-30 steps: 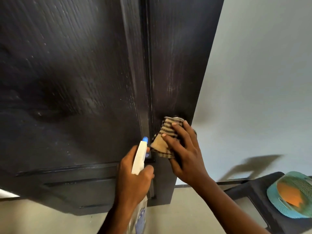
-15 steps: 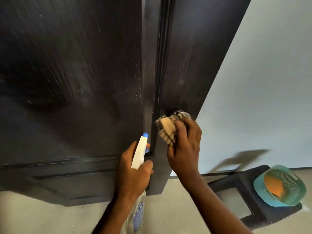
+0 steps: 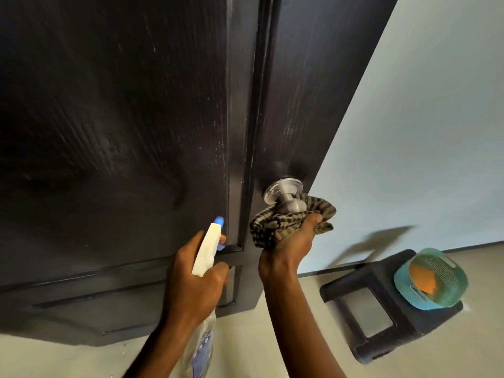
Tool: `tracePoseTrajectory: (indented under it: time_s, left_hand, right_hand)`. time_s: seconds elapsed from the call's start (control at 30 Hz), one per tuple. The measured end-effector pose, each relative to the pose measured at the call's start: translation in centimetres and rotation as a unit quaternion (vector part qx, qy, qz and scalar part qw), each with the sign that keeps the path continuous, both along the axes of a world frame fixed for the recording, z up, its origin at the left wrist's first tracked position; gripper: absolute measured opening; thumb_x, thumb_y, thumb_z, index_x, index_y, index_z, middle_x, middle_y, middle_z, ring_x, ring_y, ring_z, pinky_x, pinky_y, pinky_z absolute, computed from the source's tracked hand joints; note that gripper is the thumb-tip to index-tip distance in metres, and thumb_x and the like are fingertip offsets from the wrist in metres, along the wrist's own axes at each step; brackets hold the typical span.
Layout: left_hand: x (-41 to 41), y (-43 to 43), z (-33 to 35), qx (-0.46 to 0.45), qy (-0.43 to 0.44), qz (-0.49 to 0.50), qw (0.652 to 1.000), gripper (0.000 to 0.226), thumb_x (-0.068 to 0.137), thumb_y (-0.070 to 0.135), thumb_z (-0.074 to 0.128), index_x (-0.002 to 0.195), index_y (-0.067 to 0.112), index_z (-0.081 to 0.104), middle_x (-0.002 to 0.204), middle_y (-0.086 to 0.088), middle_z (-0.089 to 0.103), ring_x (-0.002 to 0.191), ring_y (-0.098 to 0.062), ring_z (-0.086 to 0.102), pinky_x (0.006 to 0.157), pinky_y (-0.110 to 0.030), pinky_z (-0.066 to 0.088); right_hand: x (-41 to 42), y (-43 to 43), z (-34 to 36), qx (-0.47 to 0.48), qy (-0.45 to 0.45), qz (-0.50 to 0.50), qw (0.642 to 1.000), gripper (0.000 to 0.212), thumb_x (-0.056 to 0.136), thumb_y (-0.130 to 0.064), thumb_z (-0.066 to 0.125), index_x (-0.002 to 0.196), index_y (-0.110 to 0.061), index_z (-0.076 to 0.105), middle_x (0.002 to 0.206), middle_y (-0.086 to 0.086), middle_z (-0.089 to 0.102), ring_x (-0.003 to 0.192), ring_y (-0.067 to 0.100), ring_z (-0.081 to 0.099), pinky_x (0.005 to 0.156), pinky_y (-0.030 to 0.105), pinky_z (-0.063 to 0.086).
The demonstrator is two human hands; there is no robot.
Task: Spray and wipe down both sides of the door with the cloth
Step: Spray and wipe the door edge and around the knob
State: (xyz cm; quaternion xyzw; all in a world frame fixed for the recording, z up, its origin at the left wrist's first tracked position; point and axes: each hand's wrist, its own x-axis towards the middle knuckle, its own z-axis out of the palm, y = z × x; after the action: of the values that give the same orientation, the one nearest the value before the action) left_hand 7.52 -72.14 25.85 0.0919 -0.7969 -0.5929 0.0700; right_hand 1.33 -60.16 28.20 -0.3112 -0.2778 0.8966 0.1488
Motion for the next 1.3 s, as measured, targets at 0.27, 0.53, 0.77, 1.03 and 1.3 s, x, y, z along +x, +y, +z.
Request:
tracePoseTrajectory:
  time_s: [0.27, 0.53, 0.77, 1.03, 1.3]
  left_hand:
    - [-0.9, -1.3, 0.0, 0.008, -0.007, 0.007, 1.000, 0.037, 0.081, -0.002, 0.069, 0.109, 0.021, 0.063, 0.086, 0.006, 0.059, 0.070, -0.022, 0.062, 0.049, -0.018, 0.051]
    - [-2.0, 0.8, 0.7, 0.029, -0.018, -0.028, 0.999, 0.041, 0.080, -0.009, 0.063, 0.113, 0.015, 0.064, 0.080, 0.006, 0.060, 0.062, -0.011, 0.063, 0.047, -0.018, 0.050]
    - [-2.0, 1.7, 1.3, 0.057, -0.015, -0.006, 0.998, 0.037, 0.076, 0.007, 0.065, 0.103, 0.032, 0.063, 0.077, 0.010, 0.063, 0.059, -0.019, 0.062, 0.047, -0.021, 0.052]
    - [-0.9, 2.8, 0.7, 0.021, -0.023, 0.022, 0.999, 0.036, 0.071, 0.010, 0.062, 0.106, 0.014, 0.067, 0.088, -0.005, 0.065, 0.067, -0.021, 0.063, 0.051, -0.031, 0.055]
    - [0.2, 5.4, 0.9, 0.027, -0.017, 0.044, 0.998, 0.032, 0.063, 0.018, 0.055, 0.092, 0.028, 0.065, 0.083, 0.003, 0.063, 0.059, -0.015, 0.063, 0.050, -0.024, 0.054]
  right_hand:
    - [-1.1, 1.5, -4.6, 0.684, 0.179, -0.046, 0.706, 0.038, 0.089, -0.025, 0.053, 0.120, -0.006, 0.058, 0.131, 0.013, 0.043, 0.125, 0.025, 0.042, 0.104, 0.027, 0.034]
    - [-5.2, 11.5, -1.8, 0.892, 0.417, 0.151, 0.090, 0.043, 0.080, -0.033, 0.060, 0.121, -0.023, 0.059, 0.136, 0.007, 0.044, 0.128, 0.038, 0.040, 0.105, 0.052, 0.033]
    - [-4.9, 9.8, -5.1, 0.867, 0.388, 0.022, 0.312, 0.030, 0.098, -0.033, 0.046, 0.117, -0.012, 0.054, 0.126, 0.015, 0.044, 0.115, 0.037, 0.046, 0.097, 0.043, 0.044]
    - [0.8, 3.6, -7.2, 0.516, 0.138, 0.108, 0.838, 0.043, 0.098, -0.039, 0.043, 0.136, -0.022, 0.041, 0.128, 0.000, 0.056, 0.119, 0.011, 0.053, 0.098, 0.023, 0.043]
    - [6.2, 11.3, -12.6, 0.298, 0.019, 0.266, 0.917, 0.101, 0.052, -0.075, 0.074, 0.136, -0.024, 0.048, 0.130, 0.005, 0.061, 0.120, 0.024, 0.058, 0.100, 0.044, 0.048]
